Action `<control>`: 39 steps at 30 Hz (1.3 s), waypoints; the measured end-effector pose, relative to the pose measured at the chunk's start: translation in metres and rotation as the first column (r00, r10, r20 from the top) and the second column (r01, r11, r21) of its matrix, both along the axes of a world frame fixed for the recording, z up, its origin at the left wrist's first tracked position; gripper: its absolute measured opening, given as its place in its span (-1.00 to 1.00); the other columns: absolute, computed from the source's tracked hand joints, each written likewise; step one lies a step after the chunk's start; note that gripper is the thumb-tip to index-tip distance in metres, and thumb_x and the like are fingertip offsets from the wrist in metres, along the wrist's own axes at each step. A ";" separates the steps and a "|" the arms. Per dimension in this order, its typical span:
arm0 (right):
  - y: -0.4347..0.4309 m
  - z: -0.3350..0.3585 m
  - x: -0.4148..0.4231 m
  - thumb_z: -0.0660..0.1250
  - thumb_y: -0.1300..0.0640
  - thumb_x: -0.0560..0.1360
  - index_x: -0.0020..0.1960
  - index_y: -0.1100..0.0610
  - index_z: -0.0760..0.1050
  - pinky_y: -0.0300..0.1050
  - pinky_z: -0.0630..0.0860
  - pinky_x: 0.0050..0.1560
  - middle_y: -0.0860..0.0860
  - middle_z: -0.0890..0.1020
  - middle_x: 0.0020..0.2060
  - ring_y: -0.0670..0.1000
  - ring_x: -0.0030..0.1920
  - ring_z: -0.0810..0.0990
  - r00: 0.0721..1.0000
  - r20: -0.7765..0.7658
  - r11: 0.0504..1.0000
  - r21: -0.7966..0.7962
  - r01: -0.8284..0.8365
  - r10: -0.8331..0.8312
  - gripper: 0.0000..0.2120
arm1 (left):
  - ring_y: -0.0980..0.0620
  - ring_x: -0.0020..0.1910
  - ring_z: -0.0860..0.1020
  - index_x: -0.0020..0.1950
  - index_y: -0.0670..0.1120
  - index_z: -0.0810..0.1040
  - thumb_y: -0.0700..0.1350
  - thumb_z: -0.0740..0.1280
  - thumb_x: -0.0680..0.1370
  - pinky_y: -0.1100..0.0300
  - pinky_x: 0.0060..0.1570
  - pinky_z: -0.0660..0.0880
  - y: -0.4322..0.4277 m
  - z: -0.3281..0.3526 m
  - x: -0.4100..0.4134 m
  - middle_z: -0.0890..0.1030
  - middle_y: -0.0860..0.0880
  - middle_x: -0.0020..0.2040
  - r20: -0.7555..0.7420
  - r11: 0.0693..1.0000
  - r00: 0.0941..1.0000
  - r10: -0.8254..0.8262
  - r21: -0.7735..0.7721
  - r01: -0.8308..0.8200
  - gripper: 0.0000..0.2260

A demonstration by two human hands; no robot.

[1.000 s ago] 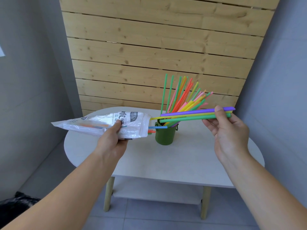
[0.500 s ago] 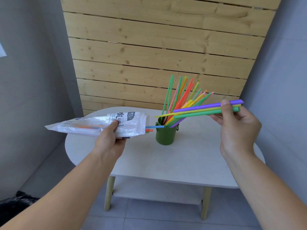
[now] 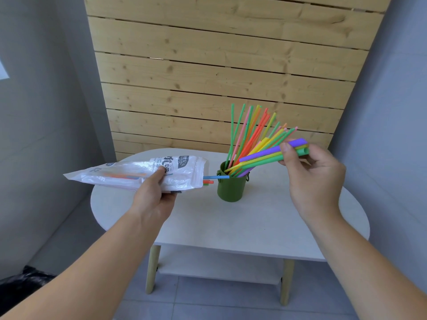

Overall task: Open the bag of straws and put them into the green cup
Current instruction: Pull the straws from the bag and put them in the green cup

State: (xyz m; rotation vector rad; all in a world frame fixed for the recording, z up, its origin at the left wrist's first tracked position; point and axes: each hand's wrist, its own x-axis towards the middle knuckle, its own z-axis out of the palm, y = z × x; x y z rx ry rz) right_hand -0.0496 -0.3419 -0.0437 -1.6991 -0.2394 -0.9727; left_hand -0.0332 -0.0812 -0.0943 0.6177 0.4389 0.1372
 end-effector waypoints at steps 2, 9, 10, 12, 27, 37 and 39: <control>0.004 -0.004 0.002 0.44 0.09 0.55 -0.12 0.05 0.63 -0.15 0.66 -0.07 0.10 0.64 -0.19 0.17 -0.10 0.69 0.999 -0.015 0.999 -0.027 -0.029 0.028 -0.92 | 0.04 -0.11 0.72 0.41 -0.17 0.52 -0.23 0.37 0.65 0.19 -0.32 0.66 0.000 0.001 0.000 0.72 -0.04 0.06 0.001 1.000 1.000 -0.005 0.000 0.005 -0.68; 0.013 -0.015 0.016 0.43 0.11 0.56 -0.10 0.14 0.65 -0.15 0.65 -0.10 0.08 0.68 -0.19 0.16 -0.11 0.69 0.995 -0.093 0.995 -0.087 -0.047 0.039 -0.88 | 0.06 -0.27 0.75 0.38 -0.17 0.53 -0.24 0.38 0.64 0.19 -0.34 0.66 0.001 0.001 -0.001 0.72 -0.04 0.01 0.019 1.000 1.000 -0.001 -0.002 0.001 -0.69; 0.014 -0.017 0.018 0.43 0.10 0.56 -0.10 0.14 0.65 -0.10 0.66 -0.09 0.07 0.69 -0.18 0.16 -0.11 0.70 0.993 -0.110 0.995 -0.085 -0.048 0.038 -0.87 | 0.06 -0.27 0.75 0.38 -0.17 0.53 -0.24 0.38 0.64 0.18 -0.33 0.66 0.002 0.001 -0.001 0.72 -0.04 0.01 0.021 1.000 1.000 -0.001 -0.001 0.001 -0.70; 0.015 -0.019 0.023 0.42 0.06 0.56 -0.11 0.12 0.65 0.02 0.66 -0.07 0.03 0.70 -0.20 0.15 -0.11 0.71 0.988 -0.149 0.997 -0.072 -0.042 0.031 -0.86 | 0.06 -0.27 0.75 0.36 -0.17 0.54 -0.24 0.38 0.64 0.18 -0.35 0.66 0.003 0.001 -0.001 0.73 -0.05 0.01 0.023 1.000 1.000 0.000 -0.005 0.000 -0.71; 0.033 -0.039 0.056 0.41 -0.08 0.51 -0.27 0.15 0.55 0.22 0.62 -0.16 0.05 0.67 -0.38 0.21 -0.26 0.69 0.940 -0.331 0.996 -0.044 0.074 -0.084 -0.68 | 0.06 -0.22 0.76 0.19 -0.14 0.56 -0.24 0.39 0.63 0.17 -0.33 0.66 0.015 -0.003 -0.002 0.78 -0.02 -0.18 0.034 1.000 0.999 -0.008 -0.001 0.008 -0.86; 0.011 -0.035 0.074 0.37 -0.02 0.58 -0.13 0.23 0.56 0.09 0.60 -0.13 0.20 0.69 -0.22 0.15 -0.21 0.70 0.879 -0.476 0.998 -0.058 -0.035 0.003 -0.70 | 0.04 -0.21 0.76 0.17 -0.14 0.55 -0.25 0.39 0.63 0.16 -0.34 0.66 0.013 -0.004 -0.002 0.78 -0.03 -0.17 0.032 1.000 0.999 -0.014 0.007 0.014 -0.87; 0.006 -0.032 0.076 0.35 -0.01 0.60 -0.09 0.16 0.56 -0.01 0.60 -0.16 0.11 0.67 -0.23 0.01 -0.26 0.67 0.860 -0.510 0.997 -0.044 -0.067 0.035 -0.76 | 0.04 -0.20 0.77 0.17 -0.14 0.55 -0.25 0.39 0.63 0.15 -0.32 0.67 0.013 -0.004 -0.002 0.79 -0.03 -0.16 0.033 1.000 0.999 -0.017 0.002 0.016 -0.86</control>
